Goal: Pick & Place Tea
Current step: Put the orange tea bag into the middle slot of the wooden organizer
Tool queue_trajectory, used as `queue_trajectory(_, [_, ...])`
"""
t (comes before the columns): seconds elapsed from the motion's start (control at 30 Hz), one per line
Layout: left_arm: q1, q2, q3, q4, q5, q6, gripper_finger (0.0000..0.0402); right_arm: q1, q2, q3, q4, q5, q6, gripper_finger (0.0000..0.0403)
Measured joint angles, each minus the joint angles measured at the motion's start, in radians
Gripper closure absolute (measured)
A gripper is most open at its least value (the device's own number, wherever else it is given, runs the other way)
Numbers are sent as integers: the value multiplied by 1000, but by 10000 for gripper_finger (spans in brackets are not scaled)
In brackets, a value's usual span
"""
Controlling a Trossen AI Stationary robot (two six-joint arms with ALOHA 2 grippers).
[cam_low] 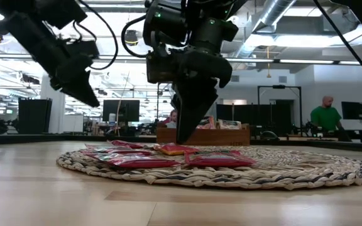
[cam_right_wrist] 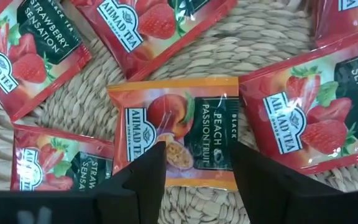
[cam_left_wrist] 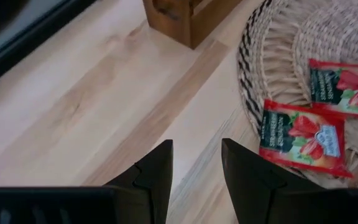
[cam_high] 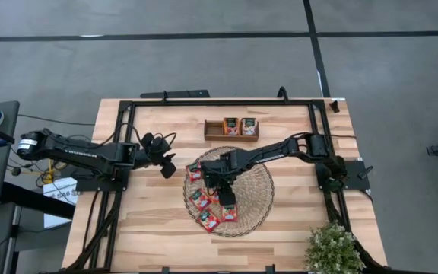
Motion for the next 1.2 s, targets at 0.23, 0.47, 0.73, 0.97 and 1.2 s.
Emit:
queue_trajectory(0.23, [0,0,-28,16,17,-20,271,-4,4,1,18,47,0,245])
queue_trajectory(0.47, [0,0,-28,18,17,-20,271,-9,24,1,15,46,0,250])
queue_trajectory(0.73, [0,0,-28,19,18,-16,271,-6,24,0,11,45,1,255])
queue_trajectory(0.97, [0,0,-28,22,19,-16,271,-6,24,0,10,47,1,278])
queue_trajectory(1.2, [0,0,-28,22,19,-17,271,-6,24,0,9,46,1,309])
